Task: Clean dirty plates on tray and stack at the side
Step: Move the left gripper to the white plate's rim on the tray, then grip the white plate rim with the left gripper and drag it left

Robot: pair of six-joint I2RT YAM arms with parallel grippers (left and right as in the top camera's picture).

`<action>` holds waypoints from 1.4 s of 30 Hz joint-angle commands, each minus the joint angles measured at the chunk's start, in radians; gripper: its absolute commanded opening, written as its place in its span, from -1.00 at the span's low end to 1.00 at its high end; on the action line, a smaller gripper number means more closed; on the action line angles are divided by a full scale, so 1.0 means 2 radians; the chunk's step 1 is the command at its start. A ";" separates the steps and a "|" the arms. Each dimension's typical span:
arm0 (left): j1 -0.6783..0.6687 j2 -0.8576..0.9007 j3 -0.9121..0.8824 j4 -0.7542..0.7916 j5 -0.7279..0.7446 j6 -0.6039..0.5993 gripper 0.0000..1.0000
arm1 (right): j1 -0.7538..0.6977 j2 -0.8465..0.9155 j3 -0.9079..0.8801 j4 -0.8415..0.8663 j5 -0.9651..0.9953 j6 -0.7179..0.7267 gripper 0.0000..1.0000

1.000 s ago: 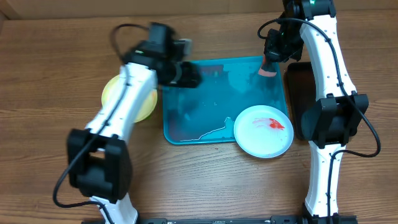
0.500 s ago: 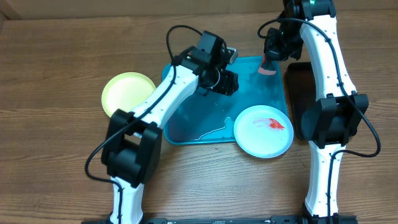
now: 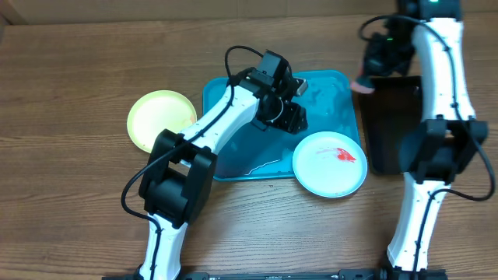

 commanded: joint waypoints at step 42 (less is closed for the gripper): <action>-0.067 0.047 0.010 0.013 -0.099 0.052 -0.50 | -0.066 -0.032 0.020 -0.019 -0.006 -0.040 -0.92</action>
